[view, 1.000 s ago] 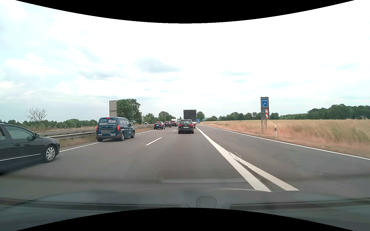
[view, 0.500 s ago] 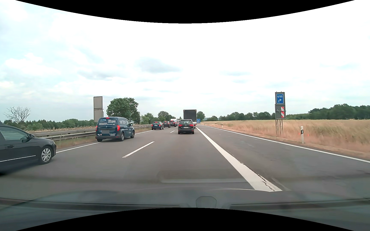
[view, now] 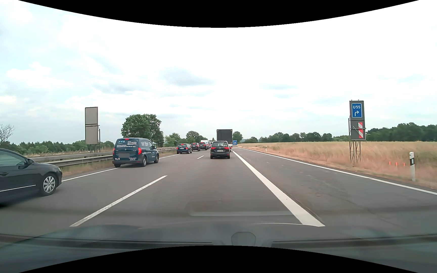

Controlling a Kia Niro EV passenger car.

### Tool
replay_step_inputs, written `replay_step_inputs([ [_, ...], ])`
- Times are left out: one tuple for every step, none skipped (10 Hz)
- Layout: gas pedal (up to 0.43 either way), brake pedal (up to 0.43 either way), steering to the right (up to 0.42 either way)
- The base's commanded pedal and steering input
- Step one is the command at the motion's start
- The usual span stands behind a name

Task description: Follow the waypoints while adhering to traffic rules and regulations

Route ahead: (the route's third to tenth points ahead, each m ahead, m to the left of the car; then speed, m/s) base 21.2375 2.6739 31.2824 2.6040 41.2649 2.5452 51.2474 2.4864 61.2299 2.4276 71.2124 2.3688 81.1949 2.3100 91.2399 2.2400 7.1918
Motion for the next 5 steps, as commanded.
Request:
replay_step_inputs([
  [0.039, 0.0, -0.004],
  [0.039, 0.0, -0.004],
  [0.047, 0.0, -0.004],
  [0.047, 0.0, -0.004],
  [0.047, 0.0, -0.004],
])
